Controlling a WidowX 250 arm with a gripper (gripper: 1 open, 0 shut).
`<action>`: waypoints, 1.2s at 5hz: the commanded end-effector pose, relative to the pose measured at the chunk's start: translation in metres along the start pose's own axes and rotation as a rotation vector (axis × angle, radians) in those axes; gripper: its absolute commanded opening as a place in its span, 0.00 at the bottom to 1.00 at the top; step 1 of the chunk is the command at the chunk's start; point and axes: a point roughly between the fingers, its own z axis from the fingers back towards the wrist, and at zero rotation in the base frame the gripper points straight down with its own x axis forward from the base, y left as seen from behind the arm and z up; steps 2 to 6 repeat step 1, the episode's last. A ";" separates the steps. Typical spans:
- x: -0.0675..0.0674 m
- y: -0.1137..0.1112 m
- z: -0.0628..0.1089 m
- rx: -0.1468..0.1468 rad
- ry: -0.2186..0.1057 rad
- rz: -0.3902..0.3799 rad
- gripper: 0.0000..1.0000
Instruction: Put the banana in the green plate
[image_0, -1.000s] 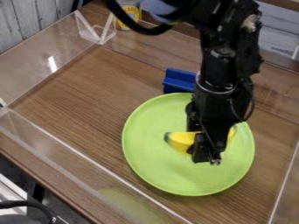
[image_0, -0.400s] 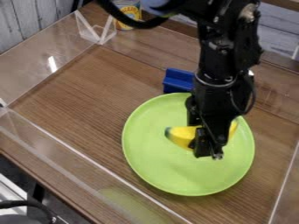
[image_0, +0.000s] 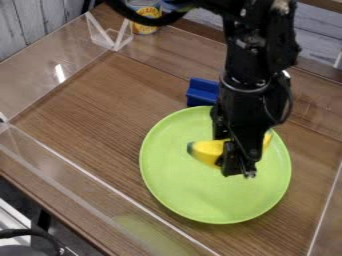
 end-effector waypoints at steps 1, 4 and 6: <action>0.002 0.004 0.012 0.024 -0.042 0.016 0.00; 0.002 0.004 0.012 0.024 -0.042 0.016 0.00; 0.002 0.004 0.012 0.024 -0.042 0.016 0.00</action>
